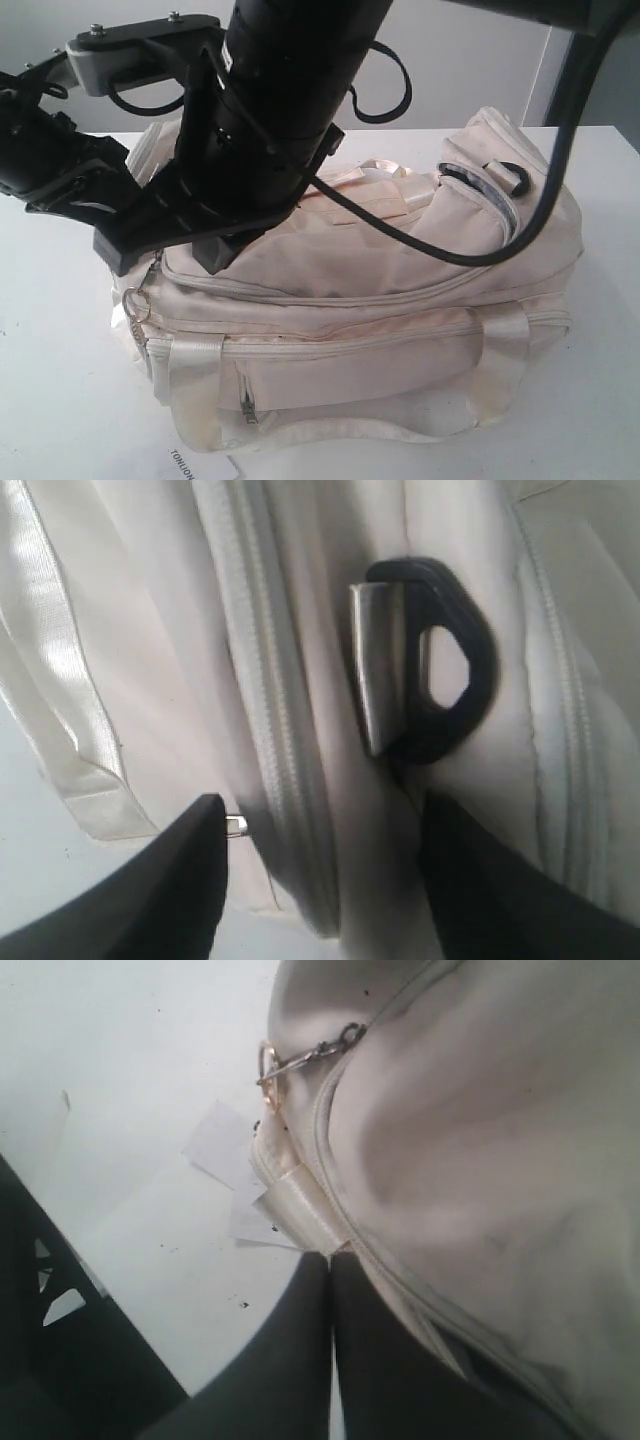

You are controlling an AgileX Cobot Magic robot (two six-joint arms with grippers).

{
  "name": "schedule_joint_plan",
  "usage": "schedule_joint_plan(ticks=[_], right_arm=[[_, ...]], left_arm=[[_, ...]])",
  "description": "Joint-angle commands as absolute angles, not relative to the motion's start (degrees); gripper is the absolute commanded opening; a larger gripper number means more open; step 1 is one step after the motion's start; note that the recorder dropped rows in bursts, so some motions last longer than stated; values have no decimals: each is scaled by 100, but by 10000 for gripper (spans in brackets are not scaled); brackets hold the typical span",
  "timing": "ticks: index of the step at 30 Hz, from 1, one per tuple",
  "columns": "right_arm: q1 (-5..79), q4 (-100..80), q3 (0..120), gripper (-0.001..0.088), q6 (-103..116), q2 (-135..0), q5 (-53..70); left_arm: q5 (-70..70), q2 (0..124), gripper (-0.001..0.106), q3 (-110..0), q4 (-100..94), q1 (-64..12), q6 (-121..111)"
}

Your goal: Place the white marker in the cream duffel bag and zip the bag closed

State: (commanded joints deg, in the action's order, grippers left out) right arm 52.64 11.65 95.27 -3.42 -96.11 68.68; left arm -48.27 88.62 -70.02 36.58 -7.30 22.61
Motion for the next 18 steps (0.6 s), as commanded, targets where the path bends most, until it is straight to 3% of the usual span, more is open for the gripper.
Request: schedule_joint_plan(ticks=[7,12,18], right_arm=[[5264,1364,9518,0,-407,-9611,6804],[5449,1448,9182,0,-407,-9611,6493],[5658,1482,8845,29,-88,-9622,5006]], left_arm=[[-4806,8841,-1,-7014,3776,-670,2429],[-4859,8769,0,-7014,4257,-510,2623],[-5085,8728,0,-7004,4676,-465,2974]])
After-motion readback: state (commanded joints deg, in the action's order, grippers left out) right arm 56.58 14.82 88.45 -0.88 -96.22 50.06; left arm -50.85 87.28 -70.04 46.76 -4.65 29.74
